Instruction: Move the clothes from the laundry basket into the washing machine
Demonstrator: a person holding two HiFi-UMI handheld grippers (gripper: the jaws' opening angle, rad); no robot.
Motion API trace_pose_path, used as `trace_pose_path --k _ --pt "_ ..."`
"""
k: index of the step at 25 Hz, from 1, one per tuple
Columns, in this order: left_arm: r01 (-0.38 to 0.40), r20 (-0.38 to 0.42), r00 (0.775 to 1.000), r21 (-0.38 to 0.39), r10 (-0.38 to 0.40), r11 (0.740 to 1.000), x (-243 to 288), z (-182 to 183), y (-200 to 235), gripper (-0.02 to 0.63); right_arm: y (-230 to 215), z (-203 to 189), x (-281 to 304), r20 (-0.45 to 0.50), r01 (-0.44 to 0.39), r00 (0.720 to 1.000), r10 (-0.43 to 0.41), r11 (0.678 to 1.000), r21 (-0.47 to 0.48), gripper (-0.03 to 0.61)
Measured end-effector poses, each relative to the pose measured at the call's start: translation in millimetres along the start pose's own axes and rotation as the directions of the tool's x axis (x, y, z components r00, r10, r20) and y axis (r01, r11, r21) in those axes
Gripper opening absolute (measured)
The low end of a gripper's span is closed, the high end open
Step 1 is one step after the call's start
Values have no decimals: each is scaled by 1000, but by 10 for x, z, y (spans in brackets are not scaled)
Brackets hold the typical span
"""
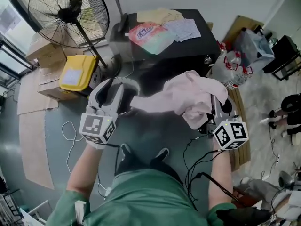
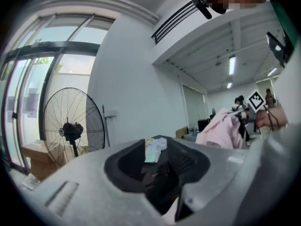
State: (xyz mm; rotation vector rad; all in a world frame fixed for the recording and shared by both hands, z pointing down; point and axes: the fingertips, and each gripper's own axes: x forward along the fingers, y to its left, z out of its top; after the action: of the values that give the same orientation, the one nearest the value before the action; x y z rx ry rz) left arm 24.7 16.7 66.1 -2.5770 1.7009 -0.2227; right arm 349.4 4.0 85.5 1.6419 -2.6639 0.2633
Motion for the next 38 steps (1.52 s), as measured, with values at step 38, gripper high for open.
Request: trace_pose_path --k 38 --pt "-96 -95 992 -93 87 991 1311 -1801 708 156 -658 -2065 2219 -84 -45 995 54 993 107 21"
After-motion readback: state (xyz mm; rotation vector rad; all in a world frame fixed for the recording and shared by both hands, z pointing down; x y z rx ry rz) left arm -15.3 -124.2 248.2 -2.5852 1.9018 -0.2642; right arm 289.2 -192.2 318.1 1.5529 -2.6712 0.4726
